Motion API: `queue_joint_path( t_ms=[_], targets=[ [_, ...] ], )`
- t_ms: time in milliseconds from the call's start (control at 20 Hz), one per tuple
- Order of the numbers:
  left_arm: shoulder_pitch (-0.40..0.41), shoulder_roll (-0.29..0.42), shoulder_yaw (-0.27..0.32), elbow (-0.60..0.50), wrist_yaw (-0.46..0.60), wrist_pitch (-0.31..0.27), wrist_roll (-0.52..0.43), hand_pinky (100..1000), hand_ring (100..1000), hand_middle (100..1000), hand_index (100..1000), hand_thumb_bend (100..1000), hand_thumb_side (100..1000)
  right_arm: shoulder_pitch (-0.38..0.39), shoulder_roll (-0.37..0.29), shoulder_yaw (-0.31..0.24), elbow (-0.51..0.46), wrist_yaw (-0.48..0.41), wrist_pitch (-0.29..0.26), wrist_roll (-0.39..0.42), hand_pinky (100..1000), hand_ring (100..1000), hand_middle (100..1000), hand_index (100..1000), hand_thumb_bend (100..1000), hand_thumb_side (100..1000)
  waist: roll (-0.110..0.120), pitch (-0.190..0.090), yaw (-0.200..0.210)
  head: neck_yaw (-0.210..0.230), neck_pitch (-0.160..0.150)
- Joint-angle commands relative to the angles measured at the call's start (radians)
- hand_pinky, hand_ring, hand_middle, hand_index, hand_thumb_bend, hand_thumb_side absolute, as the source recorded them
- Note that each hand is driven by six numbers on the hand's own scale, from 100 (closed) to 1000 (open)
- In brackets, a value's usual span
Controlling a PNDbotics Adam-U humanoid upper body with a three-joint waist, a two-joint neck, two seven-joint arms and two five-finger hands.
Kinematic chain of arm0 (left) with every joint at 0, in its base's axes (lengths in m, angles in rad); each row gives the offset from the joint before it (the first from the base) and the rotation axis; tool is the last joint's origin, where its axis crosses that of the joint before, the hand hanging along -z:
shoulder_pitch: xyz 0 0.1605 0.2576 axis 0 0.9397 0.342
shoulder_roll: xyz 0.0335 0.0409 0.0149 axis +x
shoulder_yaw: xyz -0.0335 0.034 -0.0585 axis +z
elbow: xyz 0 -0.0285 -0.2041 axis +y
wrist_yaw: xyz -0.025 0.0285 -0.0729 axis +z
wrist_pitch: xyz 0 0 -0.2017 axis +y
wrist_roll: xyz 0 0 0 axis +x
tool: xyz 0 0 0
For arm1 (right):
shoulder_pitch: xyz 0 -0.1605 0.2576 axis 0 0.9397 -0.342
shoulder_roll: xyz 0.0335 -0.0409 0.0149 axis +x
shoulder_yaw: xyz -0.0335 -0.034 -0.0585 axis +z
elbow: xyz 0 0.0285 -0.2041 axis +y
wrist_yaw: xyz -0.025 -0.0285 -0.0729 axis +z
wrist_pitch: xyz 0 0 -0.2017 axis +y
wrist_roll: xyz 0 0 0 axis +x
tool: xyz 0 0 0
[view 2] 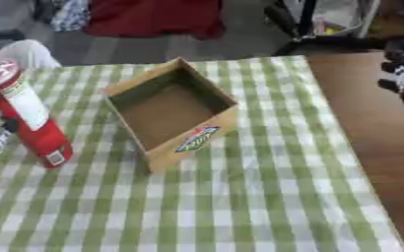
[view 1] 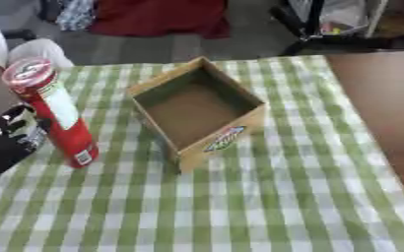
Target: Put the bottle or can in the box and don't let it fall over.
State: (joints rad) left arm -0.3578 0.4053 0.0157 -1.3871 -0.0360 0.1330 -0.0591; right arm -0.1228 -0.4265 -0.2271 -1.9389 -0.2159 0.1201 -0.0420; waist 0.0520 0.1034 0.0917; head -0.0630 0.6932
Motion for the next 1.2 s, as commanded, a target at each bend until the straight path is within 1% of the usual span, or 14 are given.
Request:
queue_joint_path(
  t_ms=[50, 350, 850, 1200],
  targets=[
    [-0.026, 0.031, -0.003, -0.012, -0.003, -0.009, -0.003, 944, 1000, 1000, 982, 402, 495, -0.012, -0.016, -0.003, -0.014, -0.003, -0.002, 0.005, 832, 867, 804, 892, 100, 545, -0.005, -0.004, -0.001, 0.006, -0.014],
    [-0.052, 0.029, -0.009, 0.006, -0.012, -0.030, -0.022, 945, 1000, 1000, 978, 410, 510, -0.018, -0.012, -0.003, -0.014, -0.002, -0.001, 0.007, 832, 867, 804, 893, 100, 547, -0.011, 0.009, -0.006, 0.010, -0.023],
    [-0.092, 0.028, -0.013, 0.032, -0.039, -0.018, -0.001, 942, 1000, 1000, 974, 413, 506, -0.023, -0.009, -0.002, -0.016, -0.002, -0.002, 0.011, 833, 867, 805, 894, 100, 550, -0.016, 0.022, -0.011, 0.014, -0.033],
    [-0.110, 0.026, -0.019, 0.037, -0.051, -0.028, -0.008, 937, 1000, 1000, 955, 426, 498, -0.026, -0.007, -0.003, -0.017, -0.001, -0.001, 0.012, 834, 868, 805, 894, 100, 550, -0.018, 0.027, -0.015, 0.009, -0.035]
  ],
)
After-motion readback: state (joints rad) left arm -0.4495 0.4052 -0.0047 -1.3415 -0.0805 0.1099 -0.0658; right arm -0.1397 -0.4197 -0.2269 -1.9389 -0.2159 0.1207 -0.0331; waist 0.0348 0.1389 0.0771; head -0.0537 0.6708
